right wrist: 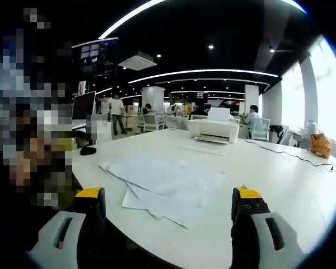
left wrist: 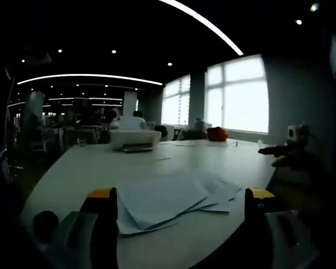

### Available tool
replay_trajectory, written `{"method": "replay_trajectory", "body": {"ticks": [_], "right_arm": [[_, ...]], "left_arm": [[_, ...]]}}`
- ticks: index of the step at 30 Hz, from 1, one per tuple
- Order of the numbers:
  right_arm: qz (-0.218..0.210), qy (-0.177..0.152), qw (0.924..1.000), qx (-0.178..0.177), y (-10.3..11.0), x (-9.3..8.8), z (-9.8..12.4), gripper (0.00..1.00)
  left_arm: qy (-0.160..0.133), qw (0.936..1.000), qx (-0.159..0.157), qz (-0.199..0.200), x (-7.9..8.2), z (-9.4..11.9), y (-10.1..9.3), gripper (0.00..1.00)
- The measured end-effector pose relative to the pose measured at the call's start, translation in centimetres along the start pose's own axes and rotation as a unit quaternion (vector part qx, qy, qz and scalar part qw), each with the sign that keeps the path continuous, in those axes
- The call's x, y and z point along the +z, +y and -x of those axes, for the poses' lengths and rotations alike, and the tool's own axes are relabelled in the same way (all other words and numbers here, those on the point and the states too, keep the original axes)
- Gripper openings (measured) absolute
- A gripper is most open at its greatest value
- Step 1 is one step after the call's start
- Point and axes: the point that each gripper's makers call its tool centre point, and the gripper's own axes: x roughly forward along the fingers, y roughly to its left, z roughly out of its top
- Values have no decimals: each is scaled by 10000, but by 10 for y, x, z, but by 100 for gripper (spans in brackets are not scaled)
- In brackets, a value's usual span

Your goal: Organize the stack of printing papers by aligning and flattening the scattered papers on the table

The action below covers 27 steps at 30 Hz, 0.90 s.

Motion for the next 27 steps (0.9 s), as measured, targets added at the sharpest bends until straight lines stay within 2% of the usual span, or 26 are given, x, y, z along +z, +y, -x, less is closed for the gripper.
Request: {"method": "replay_trajectory", "body": {"ticks": [21,27], "right_arm": [[41,-24,10000,17,-1,6,-4,88],[44,-101,9999,91,4,14,-9,88]], "left_arm": [[-16,10000,-3,-2,3,1,1,97],[6,9999,55,-110,2,1,1,97]]}}
